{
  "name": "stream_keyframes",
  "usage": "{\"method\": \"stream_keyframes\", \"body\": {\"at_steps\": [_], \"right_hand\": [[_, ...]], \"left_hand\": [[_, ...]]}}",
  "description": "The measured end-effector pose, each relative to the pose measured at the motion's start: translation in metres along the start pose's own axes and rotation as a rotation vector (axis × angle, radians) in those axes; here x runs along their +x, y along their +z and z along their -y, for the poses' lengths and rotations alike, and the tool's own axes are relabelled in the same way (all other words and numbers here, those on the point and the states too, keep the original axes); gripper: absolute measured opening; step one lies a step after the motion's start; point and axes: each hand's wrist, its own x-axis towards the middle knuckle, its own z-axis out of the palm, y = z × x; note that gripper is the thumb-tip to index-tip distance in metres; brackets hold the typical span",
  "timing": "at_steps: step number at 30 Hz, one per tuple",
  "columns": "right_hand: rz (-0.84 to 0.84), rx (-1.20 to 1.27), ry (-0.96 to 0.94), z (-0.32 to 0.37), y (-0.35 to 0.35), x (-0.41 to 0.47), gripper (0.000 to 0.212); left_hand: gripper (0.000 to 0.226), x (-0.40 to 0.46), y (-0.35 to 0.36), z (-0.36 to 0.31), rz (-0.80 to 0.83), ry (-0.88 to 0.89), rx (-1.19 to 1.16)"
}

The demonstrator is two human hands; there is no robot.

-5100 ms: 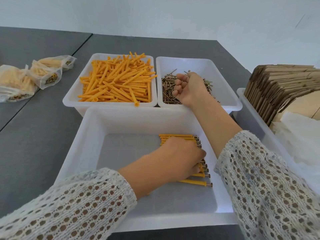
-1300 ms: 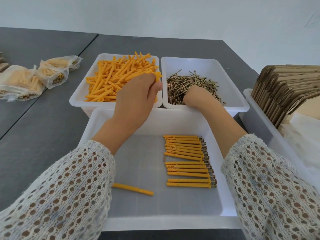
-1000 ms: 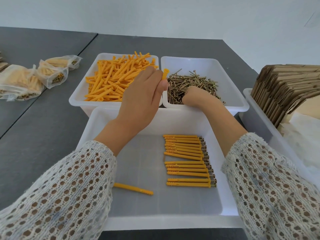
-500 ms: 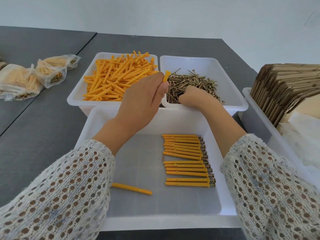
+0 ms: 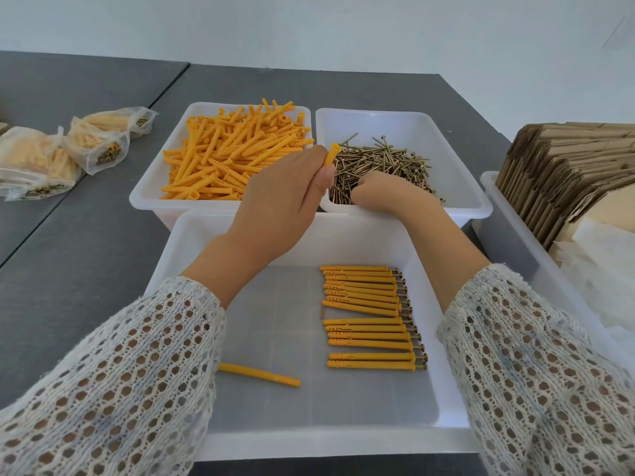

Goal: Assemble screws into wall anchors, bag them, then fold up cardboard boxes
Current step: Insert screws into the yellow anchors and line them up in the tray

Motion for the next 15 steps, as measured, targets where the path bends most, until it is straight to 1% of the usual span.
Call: {"method": "stream_keyframes", "body": {"at_steps": [7, 11, 15], "right_hand": [[-0.086, 0.094, 0.008, -0.0034, 0.0012, -0.001, 0.017], [-0.074, 0.127, -0.006, -0.0016, 0.0001, -0.0045, 0.025], [-0.05, 0.144, -0.039, 0.0003, -0.0012, -0.0084, 0.026]], "left_hand": [[0.037, -0.0004, 0.0015, 0.0012, -0.003, 0.006, 0.01], [0.036, -0.0005, 0.0027, 0.0018, -0.005, 0.012, 0.008], [0.037, -0.0008, 0.0027, 0.0021, 0.0, 0.014, 0.014]]}}
